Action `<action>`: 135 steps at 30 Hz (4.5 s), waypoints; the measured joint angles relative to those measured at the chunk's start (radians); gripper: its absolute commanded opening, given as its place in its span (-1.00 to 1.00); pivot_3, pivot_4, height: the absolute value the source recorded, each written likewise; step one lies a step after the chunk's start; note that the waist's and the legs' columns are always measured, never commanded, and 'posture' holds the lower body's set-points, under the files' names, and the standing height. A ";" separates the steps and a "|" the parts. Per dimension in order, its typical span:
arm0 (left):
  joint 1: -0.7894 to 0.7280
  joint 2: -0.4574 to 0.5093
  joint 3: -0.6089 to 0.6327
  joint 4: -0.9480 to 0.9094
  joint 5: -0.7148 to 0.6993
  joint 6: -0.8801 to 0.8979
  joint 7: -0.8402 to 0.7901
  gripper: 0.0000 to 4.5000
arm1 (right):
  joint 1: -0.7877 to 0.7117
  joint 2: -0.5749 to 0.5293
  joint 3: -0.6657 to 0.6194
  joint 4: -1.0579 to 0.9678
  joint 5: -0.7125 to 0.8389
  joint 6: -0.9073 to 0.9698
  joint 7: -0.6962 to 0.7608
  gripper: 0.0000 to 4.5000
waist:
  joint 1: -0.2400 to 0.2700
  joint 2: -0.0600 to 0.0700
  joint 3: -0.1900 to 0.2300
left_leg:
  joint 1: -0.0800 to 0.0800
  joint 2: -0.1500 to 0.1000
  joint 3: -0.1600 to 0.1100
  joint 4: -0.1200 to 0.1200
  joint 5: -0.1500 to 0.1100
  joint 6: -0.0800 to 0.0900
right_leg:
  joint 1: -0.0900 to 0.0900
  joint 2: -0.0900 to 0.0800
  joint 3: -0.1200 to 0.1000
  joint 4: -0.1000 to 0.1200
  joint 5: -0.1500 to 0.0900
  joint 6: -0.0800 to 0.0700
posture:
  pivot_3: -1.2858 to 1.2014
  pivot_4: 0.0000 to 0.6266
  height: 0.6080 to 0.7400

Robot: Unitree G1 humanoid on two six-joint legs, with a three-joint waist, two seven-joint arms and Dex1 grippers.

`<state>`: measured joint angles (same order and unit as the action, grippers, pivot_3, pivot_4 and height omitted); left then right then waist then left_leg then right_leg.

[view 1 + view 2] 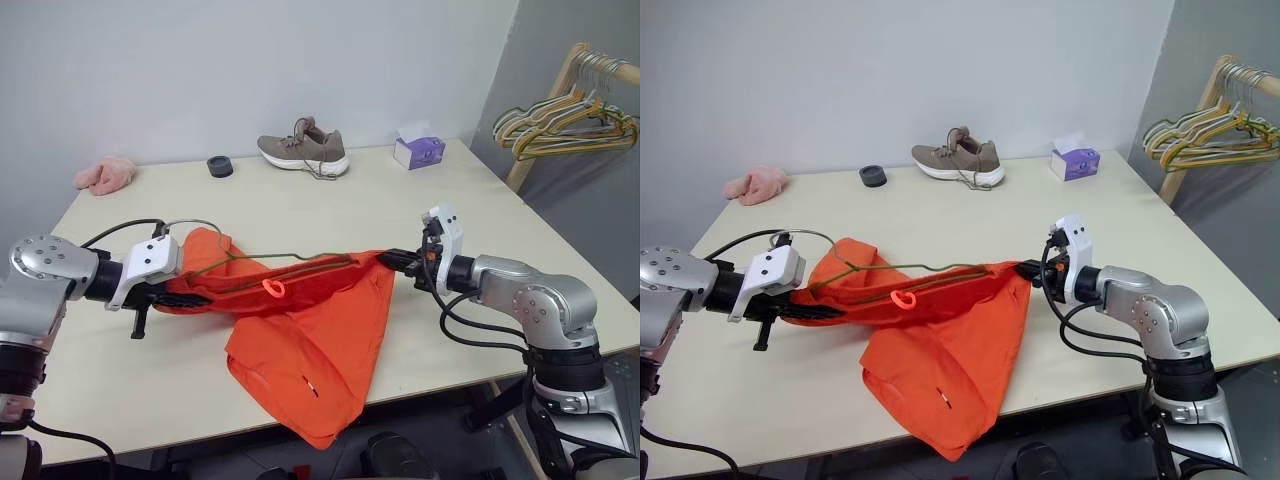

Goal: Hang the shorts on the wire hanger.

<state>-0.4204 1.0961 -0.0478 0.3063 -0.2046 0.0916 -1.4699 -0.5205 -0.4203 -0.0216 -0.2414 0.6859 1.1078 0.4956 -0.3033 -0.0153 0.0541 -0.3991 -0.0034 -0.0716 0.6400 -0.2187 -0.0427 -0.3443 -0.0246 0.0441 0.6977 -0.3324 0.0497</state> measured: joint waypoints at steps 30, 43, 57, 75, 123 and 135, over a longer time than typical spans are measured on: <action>-0.090 -0.164 -0.113 0.011 0.138 -0.026 0.095 -1.00 | -0.121 -0.098 0.300 -0.196 -0.234 -0.100 0.008 -0.96 | -0.004 0.000 0.000 | -0.001 0.000 0.000 0.000 0.000 0.000 | -0.002 -0.003 0.000 0.000 0.000 0.000 | -0.23 -1.00 1.00; -0.096 -0.205 -0.115 -0.010 0.145 -0.011 0.088 -1.00 | -0.071 -0.281 0.358 -0.297 -0.302 -0.199 0.158 0.87 | -0.005 -0.001 0.000 | -0.001 0.000 0.000 0.000 0.000 0.000 | -0.002 -0.003 0.000 0.000 0.000 0.000 | -0.23 -1.00 1.00; -0.085 -0.216 -0.127 -0.038 0.149 -0.006 0.081 -1.00 | -0.091 -0.300 0.498 -0.170 -0.452 -0.305 0.256 0.98 | -0.022 -0.001 0.000 | -0.001 -0.001 0.000 0.000 0.000 0.000 | -0.001 -0.004 0.000 0.000 0.000 0.000 | -0.24 -1.00 1.00; -0.083 -0.218 -0.144 -0.089 0.144 0.034 0.067 -1.00 | -0.212 -0.192 0.615 0.094 -0.629 -0.517 0.473 -0.99 | -0.029 -0.001 0.000 | 0.000 -0.001 -0.002 0.001 0.000 0.000 | 0.000 -0.004 -0.002 0.000 0.000 0.000 | -0.22 -1.00 1.00; 0.013 -0.410 0.145 -0.414 -0.447 0.563 0.327 0.94 | 0.282 -0.238 -0.235 -0.207 -0.278 0.203 0.228 -1.00 | -0.023 -0.001 -0.002 | 0.000 -0.003 0.000 0.004 0.000 0.000 | 0.003 -0.001 -0.001 0.000 0.000 0.001 | -0.32 -1.00 1.00; -0.093 -0.607 -0.037 -0.510 -0.483 0.610 0.375 0.98 | 0.499 -0.168 -0.610 -0.260 -0.382 0.311 -0.080 -1.00 | -0.092 0.004 -0.006 | 0.002 -0.002 0.003 0.003 0.000 0.000 | 0.005 0.001 0.001 -0.002 -0.001 0.001 | -0.38 -0.99 1.00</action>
<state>-0.5130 0.4887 -0.0845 -0.2041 -0.6879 0.7014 -1.0950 -0.0211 -0.5880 -0.6315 -0.5011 0.3035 1.4192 0.4158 -0.3955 -0.0111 0.0477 -0.3975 -0.0055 -0.0688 0.6431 -0.2189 -0.0426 -0.3388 -0.0235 0.0455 0.6960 -0.3333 0.0510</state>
